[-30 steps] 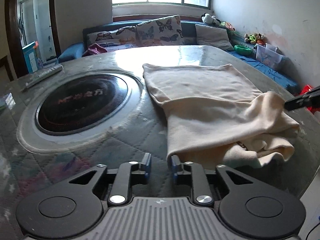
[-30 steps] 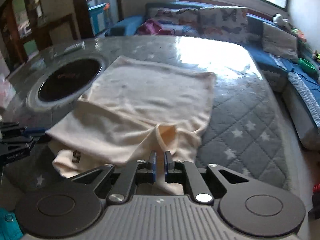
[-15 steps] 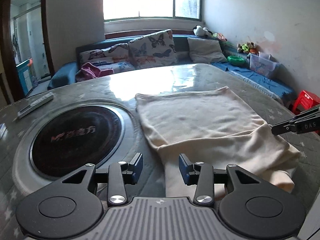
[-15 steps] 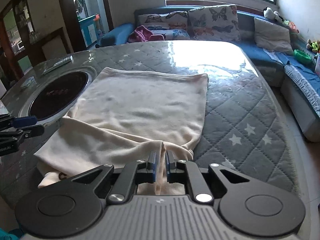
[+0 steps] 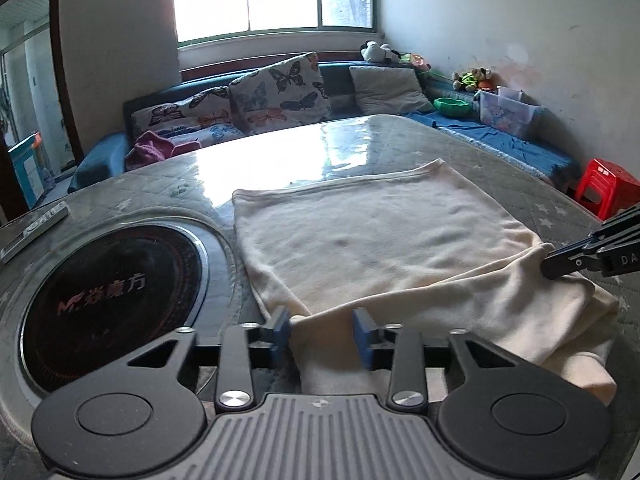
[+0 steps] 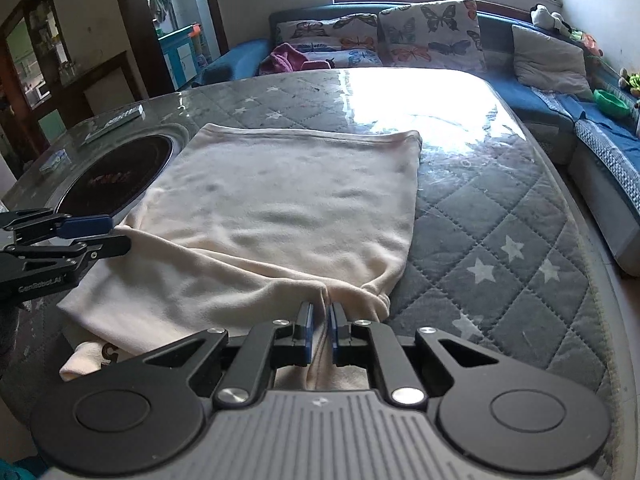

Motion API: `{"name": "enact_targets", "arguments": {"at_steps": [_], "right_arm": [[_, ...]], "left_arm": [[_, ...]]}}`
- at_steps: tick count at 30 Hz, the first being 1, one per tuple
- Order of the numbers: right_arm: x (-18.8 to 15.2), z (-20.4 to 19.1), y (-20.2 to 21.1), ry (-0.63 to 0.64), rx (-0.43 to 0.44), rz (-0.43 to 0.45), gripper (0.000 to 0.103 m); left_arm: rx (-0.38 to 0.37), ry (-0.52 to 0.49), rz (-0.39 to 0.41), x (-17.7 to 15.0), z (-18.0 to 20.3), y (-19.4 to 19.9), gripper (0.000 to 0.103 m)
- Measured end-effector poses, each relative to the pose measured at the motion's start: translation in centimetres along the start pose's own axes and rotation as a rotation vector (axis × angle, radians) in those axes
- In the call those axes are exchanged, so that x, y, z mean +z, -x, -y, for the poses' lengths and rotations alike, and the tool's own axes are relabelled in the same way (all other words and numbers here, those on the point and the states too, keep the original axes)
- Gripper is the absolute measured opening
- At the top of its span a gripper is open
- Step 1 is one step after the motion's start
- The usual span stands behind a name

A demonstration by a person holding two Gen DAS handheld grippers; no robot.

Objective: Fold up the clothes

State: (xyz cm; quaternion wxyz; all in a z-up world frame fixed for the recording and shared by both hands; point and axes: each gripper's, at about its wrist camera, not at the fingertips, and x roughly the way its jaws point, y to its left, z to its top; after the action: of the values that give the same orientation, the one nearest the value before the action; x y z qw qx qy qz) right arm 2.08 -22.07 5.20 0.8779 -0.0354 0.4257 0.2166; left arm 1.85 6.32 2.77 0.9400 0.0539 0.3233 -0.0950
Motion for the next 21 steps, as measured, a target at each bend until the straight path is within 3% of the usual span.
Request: {"name": "enact_targets", "arguments": {"at_steps": [8, 11, 14, 17, 20, 21], "right_arm": [[0.2, 0.3, -0.2, -0.022, 0.028, 0.010, 0.009], [0.2, 0.3, -0.4, -0.022, 0.030, 0.010, 0.010], [0.1, 0.3, -0.7, -0.021, 0.030, 0.008, 0.010], [0.0, 0.1, -0.7, -0.012, 0.024, 0.012, 0.007], [0.1, -0.2, -0.2, 0.009, 0.015, 0.026, 0.003], [0.2, -0.3, -0.1, 0.011, 0.016, 0.030, 0.003]], "left_arm": [[-0.035, -0.039, 0.035, 0.1, 0.2, 0.4, 0.032], [-0.032, -0.044, 0.033, 0.3, 0.2, 0.5, 0.050], [-0.050, -0.056, 0.032, 0.5, 0.2, 0.3, 0.053], [-0.073, -0.085, 0.034, 0.4, 0.5, -0.2, 0.050], [-0.087, -0.108, 0.032, 0.2, 0.5, -0.7, 0.032], [-0.095, -0.114, 0.032, 0.1, 0.6, -0.9, 0.021]]}}
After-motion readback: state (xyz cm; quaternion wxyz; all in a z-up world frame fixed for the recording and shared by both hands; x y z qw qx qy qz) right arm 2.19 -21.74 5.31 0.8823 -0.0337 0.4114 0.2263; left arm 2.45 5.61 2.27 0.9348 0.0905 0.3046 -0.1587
